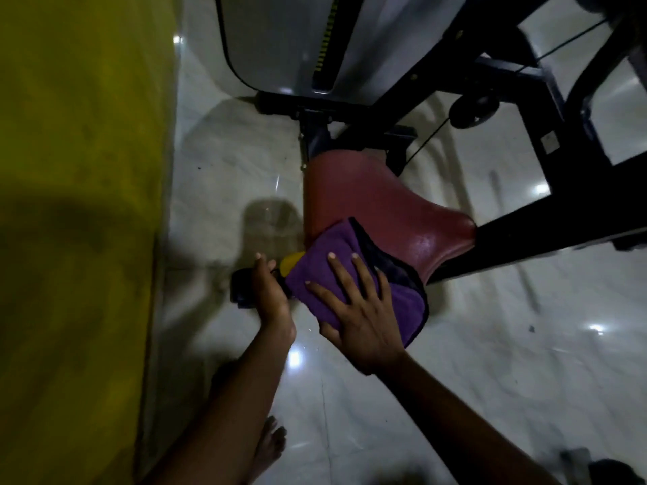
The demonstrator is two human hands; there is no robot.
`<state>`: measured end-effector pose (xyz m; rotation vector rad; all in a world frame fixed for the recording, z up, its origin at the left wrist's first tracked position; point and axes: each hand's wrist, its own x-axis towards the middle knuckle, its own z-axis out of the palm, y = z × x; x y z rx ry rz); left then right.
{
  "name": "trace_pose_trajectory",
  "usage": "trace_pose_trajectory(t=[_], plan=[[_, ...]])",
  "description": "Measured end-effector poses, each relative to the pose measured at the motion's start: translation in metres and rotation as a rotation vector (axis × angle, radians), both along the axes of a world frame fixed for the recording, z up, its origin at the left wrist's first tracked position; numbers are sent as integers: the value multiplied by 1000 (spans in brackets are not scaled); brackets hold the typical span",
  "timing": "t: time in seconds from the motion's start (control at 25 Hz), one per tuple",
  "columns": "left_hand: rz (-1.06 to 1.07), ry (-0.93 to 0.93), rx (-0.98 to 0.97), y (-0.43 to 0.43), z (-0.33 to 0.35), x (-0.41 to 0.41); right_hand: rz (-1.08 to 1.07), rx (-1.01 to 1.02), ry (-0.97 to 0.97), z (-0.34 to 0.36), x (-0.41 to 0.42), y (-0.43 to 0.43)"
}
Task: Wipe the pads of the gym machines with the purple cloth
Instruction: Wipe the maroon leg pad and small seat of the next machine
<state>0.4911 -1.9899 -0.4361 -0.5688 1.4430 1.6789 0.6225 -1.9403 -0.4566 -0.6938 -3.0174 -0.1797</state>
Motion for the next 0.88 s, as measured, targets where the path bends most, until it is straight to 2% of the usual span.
trace_pose_trajectory(t=[0.12, 0.2, 0.32, 0.48, 0.6, 0.68, 0.8, 0.88], plan=[[-8, 35, -26, -4, -7, -2, 228, -73, -77, 9, -36, 36], [12, 38, -29, -1, -15, -6, 291, -94, -123, 12, -64, 61], [15, 85, -41, 13, -20, -11, 249, -146, -161, 16, -105, 98], [-46, 70, -20, 41, -30, -18, 134, -189, -88, 20, -139, 133], [-27, 98, 3, 63, -41, -22, 293, -135, -28, 9, -130, 135], [-57, 110, -26, 77, -57, -20, 328, -198, -46, 8, -130, 145], [-155, 246, -58, 98, -42, -30, 205, -274, -83, 10, -149, 172], [-291, 373, -157, 114, -29, -32, 121, -274, -90, 11, -157, 190]])
